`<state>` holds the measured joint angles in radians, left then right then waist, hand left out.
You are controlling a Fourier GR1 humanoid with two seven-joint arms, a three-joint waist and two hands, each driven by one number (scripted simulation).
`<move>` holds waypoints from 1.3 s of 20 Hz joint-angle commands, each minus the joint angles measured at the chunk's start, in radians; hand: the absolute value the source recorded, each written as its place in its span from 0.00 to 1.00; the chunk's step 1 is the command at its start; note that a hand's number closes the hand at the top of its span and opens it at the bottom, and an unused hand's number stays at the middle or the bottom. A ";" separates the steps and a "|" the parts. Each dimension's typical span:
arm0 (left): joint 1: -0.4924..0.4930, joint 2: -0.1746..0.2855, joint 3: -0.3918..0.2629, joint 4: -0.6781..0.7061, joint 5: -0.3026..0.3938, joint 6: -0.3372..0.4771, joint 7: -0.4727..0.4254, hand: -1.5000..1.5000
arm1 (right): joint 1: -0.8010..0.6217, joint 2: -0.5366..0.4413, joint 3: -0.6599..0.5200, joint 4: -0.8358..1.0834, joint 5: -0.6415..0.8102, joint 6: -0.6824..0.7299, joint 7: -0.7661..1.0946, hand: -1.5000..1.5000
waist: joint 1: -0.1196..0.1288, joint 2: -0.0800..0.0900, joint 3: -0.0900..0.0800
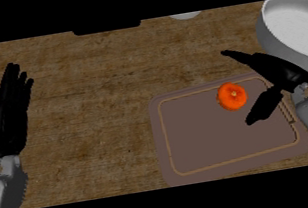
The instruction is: Pick the squash from the tray and place it in the pot
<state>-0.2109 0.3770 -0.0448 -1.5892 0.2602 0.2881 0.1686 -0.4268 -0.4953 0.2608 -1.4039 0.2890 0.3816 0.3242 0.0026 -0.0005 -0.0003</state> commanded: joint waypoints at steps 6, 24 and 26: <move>-0.040 -0.027 0.042 0.008 -0.045 -0.035 0.037 0.50 | 0.027 0.047 -0.019 0.090 0.170 -0.001 -0.002 0.00 | -0.001 0.001 0.000; -0.002 -0.113 0.092 -0.061 -0.133 -0.073 0.078 0.50 | -0.019 0.196 -0.112 0.374 0.380 -0.087 -0.165 0.00 | 0.002 0.001 0.001; 0.008 -0.113 0.116 -0.031 -0.117 -0.118 0.049 0.50 | -0.028 0.216 -0.099 0.389 0.410 -0.081 -0.187 0.00 | 0.002 0.001 0.000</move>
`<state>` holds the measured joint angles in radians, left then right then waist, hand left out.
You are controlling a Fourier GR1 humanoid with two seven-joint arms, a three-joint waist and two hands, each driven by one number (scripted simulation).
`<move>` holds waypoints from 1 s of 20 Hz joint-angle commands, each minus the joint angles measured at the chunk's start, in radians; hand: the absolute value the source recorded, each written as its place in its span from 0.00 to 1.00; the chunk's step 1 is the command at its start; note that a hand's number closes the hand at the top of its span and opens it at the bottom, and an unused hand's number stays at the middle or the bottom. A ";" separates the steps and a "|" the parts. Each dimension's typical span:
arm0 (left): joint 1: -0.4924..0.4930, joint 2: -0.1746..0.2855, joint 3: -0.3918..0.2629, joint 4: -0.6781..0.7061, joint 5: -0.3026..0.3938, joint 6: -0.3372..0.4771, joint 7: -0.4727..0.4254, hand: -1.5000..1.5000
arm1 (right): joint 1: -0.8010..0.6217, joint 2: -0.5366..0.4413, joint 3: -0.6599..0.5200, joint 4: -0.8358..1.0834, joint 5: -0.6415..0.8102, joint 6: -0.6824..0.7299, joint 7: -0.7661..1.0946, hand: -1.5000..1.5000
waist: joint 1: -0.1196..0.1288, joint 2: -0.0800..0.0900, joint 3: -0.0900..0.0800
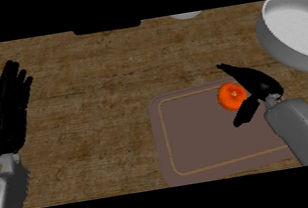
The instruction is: Pick the squash from the tray and place it in the pot
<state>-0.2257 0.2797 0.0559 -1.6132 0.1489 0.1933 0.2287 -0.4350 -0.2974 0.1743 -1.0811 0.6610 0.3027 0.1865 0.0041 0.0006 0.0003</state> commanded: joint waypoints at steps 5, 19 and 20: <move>0.028 -0.003 0.032 -0.015 -0.001 -0.045 -0.007 0.50 | 0.009 0.002 0.054 0.009 0.110 -0.022 -0.141 1.00 | -0.002 -0.001 0.000; 0.045 -0.047 0.021 -0.055 -0.066 -0.019 0.025 0.50 | 0.238 0.002 0.198 -0.247 0.195 0.022 -0.329 1.00 | -0.027 -0.009 -0.001; 0.027 -0.029 0.054 -0.056 -0.038 -0.029 0.039 0.50 | 0.259 -0.027 0.226 -0.301 0.202 0.051 -0.344 1.00 | -0.027 -0.010 -0.001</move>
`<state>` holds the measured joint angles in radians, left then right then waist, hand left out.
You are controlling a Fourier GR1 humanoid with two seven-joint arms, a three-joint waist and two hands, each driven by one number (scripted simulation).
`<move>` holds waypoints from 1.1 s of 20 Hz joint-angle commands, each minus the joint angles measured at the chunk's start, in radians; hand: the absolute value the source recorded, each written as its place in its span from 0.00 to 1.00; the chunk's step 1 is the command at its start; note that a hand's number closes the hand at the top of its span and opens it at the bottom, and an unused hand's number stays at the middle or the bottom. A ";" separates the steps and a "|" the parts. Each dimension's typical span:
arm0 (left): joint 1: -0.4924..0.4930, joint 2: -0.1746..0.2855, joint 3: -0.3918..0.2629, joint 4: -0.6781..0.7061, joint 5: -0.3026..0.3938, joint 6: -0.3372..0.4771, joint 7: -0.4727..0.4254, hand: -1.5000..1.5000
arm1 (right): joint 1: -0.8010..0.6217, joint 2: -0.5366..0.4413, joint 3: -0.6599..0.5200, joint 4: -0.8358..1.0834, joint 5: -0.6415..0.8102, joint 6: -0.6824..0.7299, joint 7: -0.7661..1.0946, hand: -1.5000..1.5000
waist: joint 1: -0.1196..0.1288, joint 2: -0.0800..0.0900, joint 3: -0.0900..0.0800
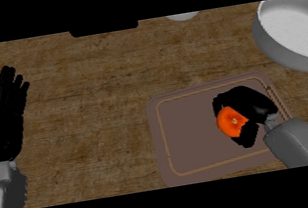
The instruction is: Pick the squash from the tray and place it in the pot
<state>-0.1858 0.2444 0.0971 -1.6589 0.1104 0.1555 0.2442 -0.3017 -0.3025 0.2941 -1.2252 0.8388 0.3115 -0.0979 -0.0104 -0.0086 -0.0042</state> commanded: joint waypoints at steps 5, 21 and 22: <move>0.028 -0.052 -0.033 0.007 -0.051 0.024 -0.037 0.50 | 0.275 -0.105 0.048 -0.451 0.001 0.062 -0.023 1.00 | -0.003 0.005 0.004; -0.032 0.018 0.052 0.045 0.023 -0.045 -0.008 0.50 | 0.225 -0.013 -0.548 -0.743 -0.388 -0.118 0.111 1.00 | 0.000 0.008 0.004; 0.013 0.019 0.044 -0.004 0.033 -0.064 0.001 0.50 | 0.148 -0.017 -0.533 -0.706 -0.322 -0.144 0.159 1.00 | 0.013 0.008 0.004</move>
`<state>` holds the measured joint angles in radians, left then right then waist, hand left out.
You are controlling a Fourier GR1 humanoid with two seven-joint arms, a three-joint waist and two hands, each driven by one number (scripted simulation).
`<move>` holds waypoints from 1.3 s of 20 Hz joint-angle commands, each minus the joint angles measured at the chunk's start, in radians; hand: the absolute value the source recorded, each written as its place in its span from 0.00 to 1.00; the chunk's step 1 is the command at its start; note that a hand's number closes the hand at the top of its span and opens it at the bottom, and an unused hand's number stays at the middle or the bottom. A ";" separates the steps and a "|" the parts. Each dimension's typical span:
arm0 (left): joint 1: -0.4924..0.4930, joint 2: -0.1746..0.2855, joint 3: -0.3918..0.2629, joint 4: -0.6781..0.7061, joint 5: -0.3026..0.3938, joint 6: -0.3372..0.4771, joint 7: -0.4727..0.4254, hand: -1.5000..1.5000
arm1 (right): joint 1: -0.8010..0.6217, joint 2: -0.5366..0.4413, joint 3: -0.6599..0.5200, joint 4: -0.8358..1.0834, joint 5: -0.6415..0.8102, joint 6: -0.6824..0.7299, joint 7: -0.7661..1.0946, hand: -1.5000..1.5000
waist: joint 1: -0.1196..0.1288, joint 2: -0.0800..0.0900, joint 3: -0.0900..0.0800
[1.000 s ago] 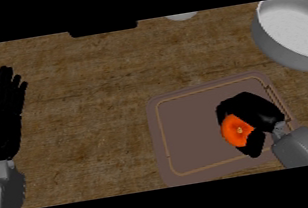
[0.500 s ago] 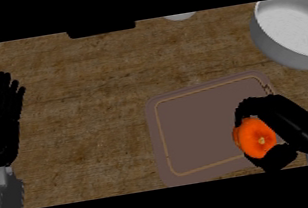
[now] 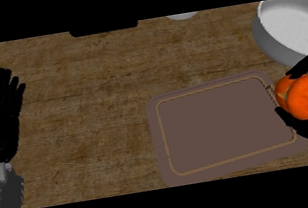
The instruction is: Pick the squash from the tray and place it in the pot
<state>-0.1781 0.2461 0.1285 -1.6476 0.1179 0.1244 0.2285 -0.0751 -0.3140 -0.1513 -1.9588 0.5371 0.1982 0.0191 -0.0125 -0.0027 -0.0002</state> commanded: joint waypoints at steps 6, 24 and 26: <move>-0.026 -0.023 -0.026 -0.003 -0.036 0.010 0.021 0.50 | -0.216 -0.135 -0.260 0.256 -0.163 0.039 0.011 1.00 | 0.017 0.004 0.000; -0.061 -0.043 -0.036 0.003 -0.031 -0.012 0.018 0.50 | -0.457 -0.300 -0.236 1.019 0.177 -0.417 -0.340 1.00 | 0.063 0.021 0.003; -0.096 -0.041 -0.026 0.050 -0.039 -0.004 0.004 0.50 | -0.508 -0.314 -0.235 1.150 0.207 -0.474 -0.386 1.00 | 0.059 0.024 0.003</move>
<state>-0.2486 0.2104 0.1056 -1.6177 0.0876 0.1123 0.2362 -0.5514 -0.6016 -0.4005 -0.9665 0.6420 -0.1334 -0.2939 0.0411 0.0162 0.0018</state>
